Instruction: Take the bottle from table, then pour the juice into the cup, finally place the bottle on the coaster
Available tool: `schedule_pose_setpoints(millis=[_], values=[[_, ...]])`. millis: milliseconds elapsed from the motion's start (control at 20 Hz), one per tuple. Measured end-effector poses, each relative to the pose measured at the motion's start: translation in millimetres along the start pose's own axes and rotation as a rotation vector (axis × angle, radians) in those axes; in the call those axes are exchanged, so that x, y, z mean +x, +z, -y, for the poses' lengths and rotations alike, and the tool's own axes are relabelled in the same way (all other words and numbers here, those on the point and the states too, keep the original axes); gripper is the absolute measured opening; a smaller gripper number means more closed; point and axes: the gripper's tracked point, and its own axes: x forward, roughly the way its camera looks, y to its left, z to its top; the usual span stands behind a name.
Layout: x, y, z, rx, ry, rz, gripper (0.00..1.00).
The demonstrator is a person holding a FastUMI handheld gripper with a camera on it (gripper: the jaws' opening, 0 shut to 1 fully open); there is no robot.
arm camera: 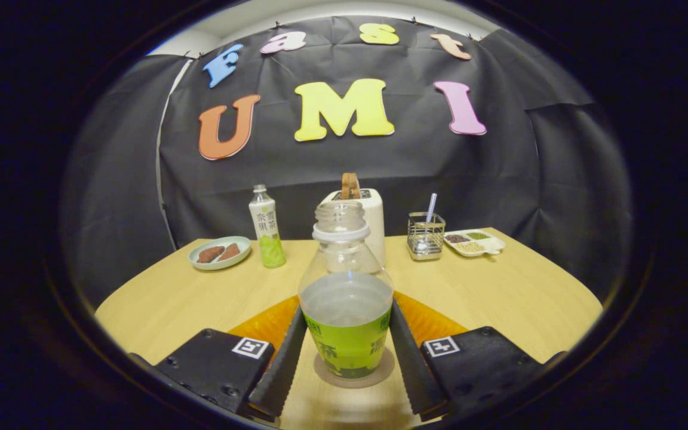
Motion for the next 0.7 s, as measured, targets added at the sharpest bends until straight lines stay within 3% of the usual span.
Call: schedule_pose_setpoints(millis=[50, 200, 250, 700], values=[[-1.4, -1.6, 0.2, 0.007, 0.010, -0.006, 0.80], [4.0, -14.5, -6.8, 0.007, 0.033, -0.074, 0.98], [0.2, -16.4, -8.6, 0.012, 0.051, -0.085, 1.00], [-55.7, 18.7, 0.1, 0.018, 0.019, 0.048, 1.00]])
